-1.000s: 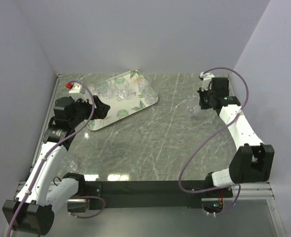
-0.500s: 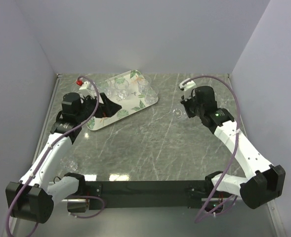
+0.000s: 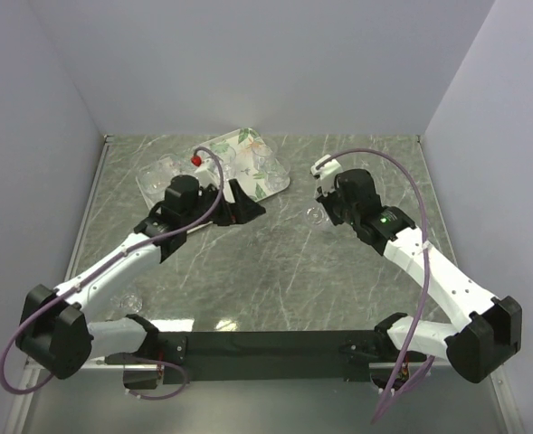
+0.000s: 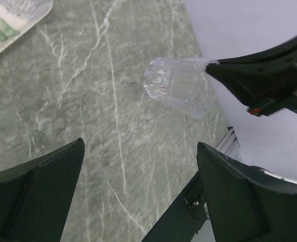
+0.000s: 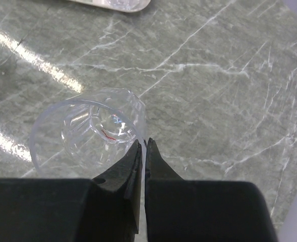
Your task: Place the glasses into the tray
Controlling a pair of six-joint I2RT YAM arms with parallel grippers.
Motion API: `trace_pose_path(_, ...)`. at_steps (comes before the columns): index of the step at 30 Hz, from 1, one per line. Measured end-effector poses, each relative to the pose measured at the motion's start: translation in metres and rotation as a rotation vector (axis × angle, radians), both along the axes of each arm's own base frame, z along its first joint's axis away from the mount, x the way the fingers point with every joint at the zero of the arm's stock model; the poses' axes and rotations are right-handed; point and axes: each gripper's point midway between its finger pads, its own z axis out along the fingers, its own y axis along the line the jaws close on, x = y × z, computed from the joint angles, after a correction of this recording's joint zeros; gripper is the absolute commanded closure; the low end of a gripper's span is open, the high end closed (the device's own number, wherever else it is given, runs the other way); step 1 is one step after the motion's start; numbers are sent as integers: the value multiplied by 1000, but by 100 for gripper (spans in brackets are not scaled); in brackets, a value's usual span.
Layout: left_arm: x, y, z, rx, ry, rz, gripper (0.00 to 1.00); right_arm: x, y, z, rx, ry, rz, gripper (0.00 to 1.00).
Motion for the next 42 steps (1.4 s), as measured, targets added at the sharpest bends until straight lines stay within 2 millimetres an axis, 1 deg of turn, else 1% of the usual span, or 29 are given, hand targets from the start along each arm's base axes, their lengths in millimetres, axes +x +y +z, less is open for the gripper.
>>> trace_pose_path(3, 2, -14, -14, 14, 47, 21, 1, 1, 4, 3, 12, -14, -10, 100)
trace_pose_path(5, 4, -25, -18, 20, 60, 29, 1, 2, 5, 5, 20, -23, -19, 100)
trace_pose_path(7, 6, -35, -19, 26, 64, 32, 1, 3, 6, 6, 26, -26, -27, 100)
trace_pose_path(14, 12, -73, -12, 31, 55, 29, 1, 2, 7, 4, 43, -16, -45, 100)
trace_pose_path(16, 14, -84, -14, 43, 58, 23, 1, 2, 8, 4, 49, -14, -49, 100)
trace_pose_path(19, 19, -102, -19, 76, 62, 15, 4, 2, 8, 4, 55, -12, -54, 100)
trace_pose_path(22, 22, -118, -26, 130, 65, 10, 15, 2, 8, 3, 58, -10, -56, 100)
trace_pose_path(23, 24, -121, -30, 157, 65, 15, 22, 2, 8, 3, 60, -9, -57, 100)
trace_pose_path(25, 27, -124, -37, 214, 62, 33, 32, 2, 8, 3, 63, -8, -59, 100)
trace_pose_path(26, 29, -124, -41, 243, 62, 42, 42, 2, 9, 3, 65, -7, -59, 100)
trace_pose_path(28, 33, -124, -47, 296, 55, 64, 57, 1, 10, 3, 73, -2, -57, 100)
trace_pose_path(29, 33, -125, -47, 309, 51, 64, 77, 1, 11, 3, 77, -1, -56, 100)
trace_pose_path(31, 31, -130, -47, 348, 27, 51, 98, 2, 13, 2, 85, 4, -52, 100)
trace_pose_path(32, 30, -130, -50, 374, 23, 58, 100, 1, 15, 2, 95, 7, -44, 100)
trace_pose_path(35, 32, -128, -62, 429, 25, 75, 100, -1, 20, 1, 108, 18, -37, 100)
trace_pose_path(37, 32, -127, -64, 442, 24, 80, 100, -1, 21, -1, 116, 30, -34, 92)
trace_pose_path(38, 32, -127, -64, 447, 24, 80, 100, -2, 22, -2, 121, 35, -32, 83)
trace_pose_path(40, 32, -125, -64, 456, 17, 82, 100, -2, 23, -2, 136, 44, -25, 71)
trace_pose_path(41, 32, -125, -65, 463, 14, 80, 100, -3, 24, -2, 146, 51, -17, 68)
trace_pose_path(42, 34, -122, -66, 474, 10, 85, 100, -4, 25, -2, 154, 60, -9, 60)
